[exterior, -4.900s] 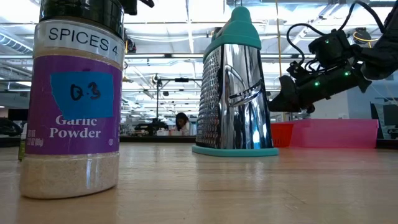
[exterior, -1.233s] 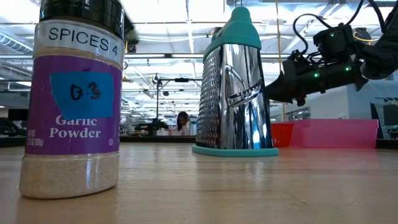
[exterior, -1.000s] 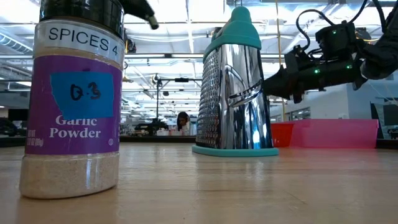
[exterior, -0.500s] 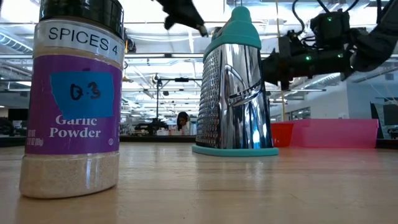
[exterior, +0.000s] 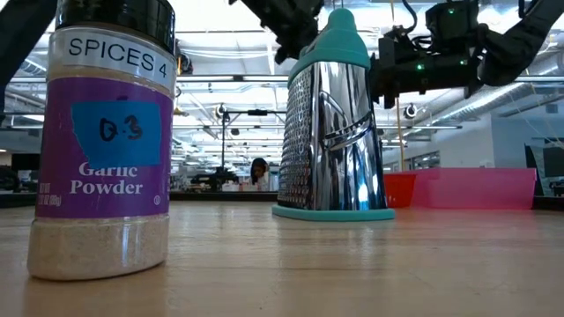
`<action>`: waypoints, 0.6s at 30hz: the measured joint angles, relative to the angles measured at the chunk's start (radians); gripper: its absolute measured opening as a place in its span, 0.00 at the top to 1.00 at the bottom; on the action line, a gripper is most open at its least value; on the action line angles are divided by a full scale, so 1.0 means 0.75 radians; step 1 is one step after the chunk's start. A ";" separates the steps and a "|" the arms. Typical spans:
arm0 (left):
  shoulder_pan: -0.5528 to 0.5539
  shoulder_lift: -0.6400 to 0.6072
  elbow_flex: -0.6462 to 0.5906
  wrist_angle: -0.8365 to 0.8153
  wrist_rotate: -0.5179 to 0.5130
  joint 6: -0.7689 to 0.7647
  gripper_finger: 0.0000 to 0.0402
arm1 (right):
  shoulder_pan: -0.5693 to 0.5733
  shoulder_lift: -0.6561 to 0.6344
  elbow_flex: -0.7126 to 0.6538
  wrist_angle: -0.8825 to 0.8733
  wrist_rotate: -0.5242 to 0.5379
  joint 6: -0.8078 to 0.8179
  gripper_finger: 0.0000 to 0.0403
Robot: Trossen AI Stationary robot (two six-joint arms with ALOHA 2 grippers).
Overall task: Pick & Place Kitchen Items
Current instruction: Put the small green food coloring bottle into the red bin
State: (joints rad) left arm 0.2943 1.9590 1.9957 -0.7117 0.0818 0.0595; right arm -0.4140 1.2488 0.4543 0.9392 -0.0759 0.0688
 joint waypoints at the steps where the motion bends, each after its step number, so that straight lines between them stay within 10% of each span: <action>1: 0.003 0.016 0.012 -0.001 0.000 0.009 0.91 | 0.004 0.000 0.007 -0.013 0.000 -0.009 0.65; 18: 0.005 0.062 0.028 0.045 -0.001 -0.016 0.89 | 0.110 0.001 0.109 -0.121 0.164 -0.149 0.65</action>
State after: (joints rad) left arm 0.2983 2.0056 2.0171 -0.6781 0.0807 0.0474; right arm -0.3318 1.2491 0.5362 0.8483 0.0474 -0.0429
